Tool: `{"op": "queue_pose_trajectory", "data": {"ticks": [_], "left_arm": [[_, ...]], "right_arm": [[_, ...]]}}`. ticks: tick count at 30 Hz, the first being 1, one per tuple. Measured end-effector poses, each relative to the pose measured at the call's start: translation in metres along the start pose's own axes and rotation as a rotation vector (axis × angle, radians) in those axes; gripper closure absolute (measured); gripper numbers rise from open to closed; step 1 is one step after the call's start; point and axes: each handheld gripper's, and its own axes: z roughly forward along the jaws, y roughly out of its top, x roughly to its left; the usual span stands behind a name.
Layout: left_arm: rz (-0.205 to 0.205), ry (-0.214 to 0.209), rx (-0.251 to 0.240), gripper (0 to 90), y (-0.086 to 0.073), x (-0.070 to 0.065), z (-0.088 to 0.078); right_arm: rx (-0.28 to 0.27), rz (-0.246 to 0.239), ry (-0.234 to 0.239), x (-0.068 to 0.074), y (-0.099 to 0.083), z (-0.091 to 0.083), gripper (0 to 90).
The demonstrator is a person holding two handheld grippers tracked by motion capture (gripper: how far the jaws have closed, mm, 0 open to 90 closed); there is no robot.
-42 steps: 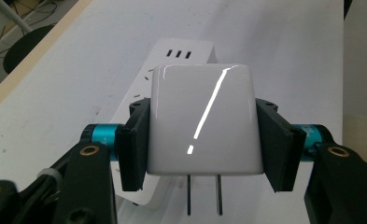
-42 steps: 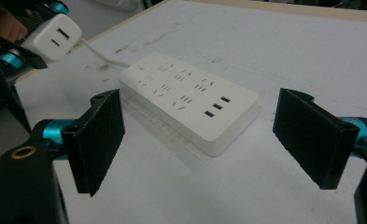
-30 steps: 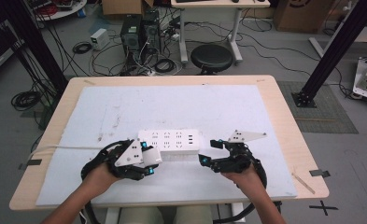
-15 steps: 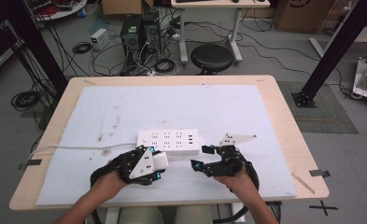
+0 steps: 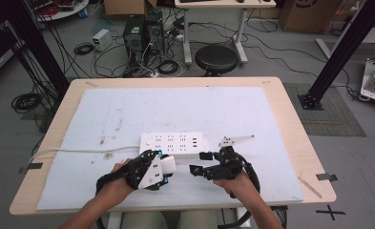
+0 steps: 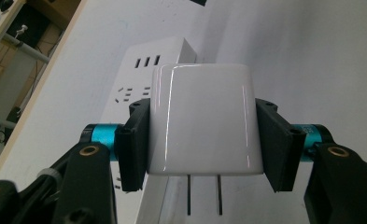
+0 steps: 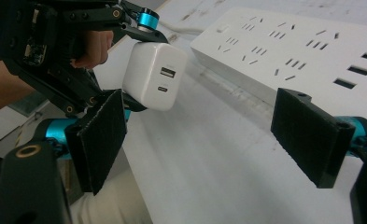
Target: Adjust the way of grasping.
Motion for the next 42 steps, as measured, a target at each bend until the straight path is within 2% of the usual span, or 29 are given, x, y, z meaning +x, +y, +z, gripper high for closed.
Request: {"op": "queue_pose_trajectory", "data": {"ticks": [14, 17, 23, 25, 26, 28, 29, 34, 39, 42], "left_arm": [[0.028, 0.002, -0.039, 42.5, 0.013, -0.007, 0.010], [0.038, -0.006, -0.045, 42.5, 0.017, -0.008, 0.012], [0.044, -0.015, -0.066, 42.5, 0.023, -0.010, 0.015], [0.046, -0.019, -0.072, 42.5, 0.024, -0.011, 0.016], [0.050, -0.018, -0.075, 42.4, 0.025, -0.011, 0.016], [0.059, -0.021, -0.075, 42.5, 0.026, -0.011, 0.016], [0.049, -0.020, -0.082, 42.4, 0.026, -0.012, 0.017], [0.054, -0.020, -0.085, 42.4, 0.027, -0.012, 0.017], [0.055, -0.024, -0.087, 42.5, 0.027, -0.012, 0.017], [0.055, -0.023, -0.088, 42.5, 0.027, -0.013, 0.017]], "right_arm": [[0.027, 0.043, 0.068, -0.001, 0.000, 0.009, 18.7], [0.023, 0.061, 0.098, -0.002, 0.001, 0.012, 18.7], [0.034, 0.074, 0.112, -0.002, 0.002, 0.016, 18.7], [0.038, 0.078, 0.125, -0.003, 0.002, 0.017, 18.7], [0.039, 0.096, 0.137, -0.003, 0.003, 0.019, 18.7], [0.039, 0.094, 0.147, -0.004, 0.003, 0.020, 18.8], [0.040, 0.100, 0.154, -0.004, 0.003, 0.021, 18.7], [0.064, 0.122, 0.166, -0.005, 0.003, 0.024, 18.8], [0.058, 0.132, 0.179, -0.007, 0.003, 0.022, 27.0], [0.054, 0.131, 0.176, -0.007, 0.003, 0.023, 27.0]]}}
